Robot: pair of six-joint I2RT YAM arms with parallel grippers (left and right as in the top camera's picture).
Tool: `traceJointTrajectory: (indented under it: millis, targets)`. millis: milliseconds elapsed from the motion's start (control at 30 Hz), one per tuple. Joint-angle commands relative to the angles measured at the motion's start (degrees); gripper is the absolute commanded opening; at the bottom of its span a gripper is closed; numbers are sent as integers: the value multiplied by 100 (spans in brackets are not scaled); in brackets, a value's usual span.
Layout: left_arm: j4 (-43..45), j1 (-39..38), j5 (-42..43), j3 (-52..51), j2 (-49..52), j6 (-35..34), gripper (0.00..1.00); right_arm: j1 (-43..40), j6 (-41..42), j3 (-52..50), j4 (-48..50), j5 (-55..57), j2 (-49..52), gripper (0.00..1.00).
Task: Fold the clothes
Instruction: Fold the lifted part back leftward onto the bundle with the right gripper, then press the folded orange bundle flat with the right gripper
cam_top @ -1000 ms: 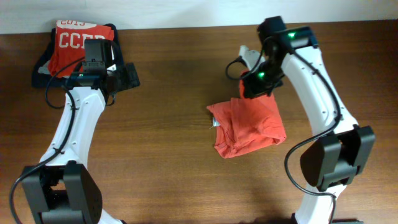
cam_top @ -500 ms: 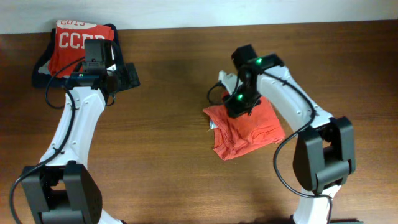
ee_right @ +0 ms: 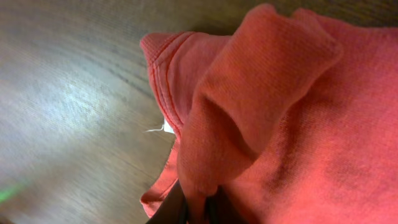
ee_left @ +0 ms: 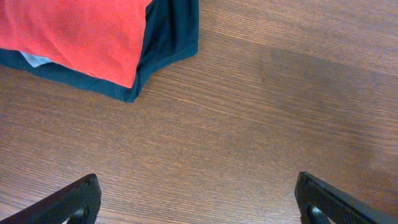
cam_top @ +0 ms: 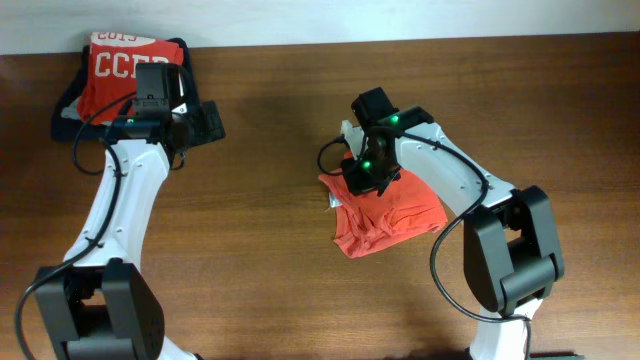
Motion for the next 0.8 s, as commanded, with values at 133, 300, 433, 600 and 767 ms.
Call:
traceJointTrajectory:
  millis: [133, 300, 433, 600, 767]
  targets:
    - [-4, 9, -46, 57, 28, -57, 99, 44, 638, -46, 22, -203, 20, 41]
    - [-2, 9, -46, 57, 28, -57, 99, 26, 372, -42, 105, -1451, 20, 69]
    - [-2, 9, -46, 57, 28, -57, 99, -168, -422, 11, -107, -2638, 9, 70]
    - [-4, 9, -46, 57, 28, -57, 99, -599, -769, 219, -870, -2787, -2, 60]
    - [-4, 9, -46, 57, 28, -57, 99, -844, -1209, 203, -1438, -2284, -2, 48]
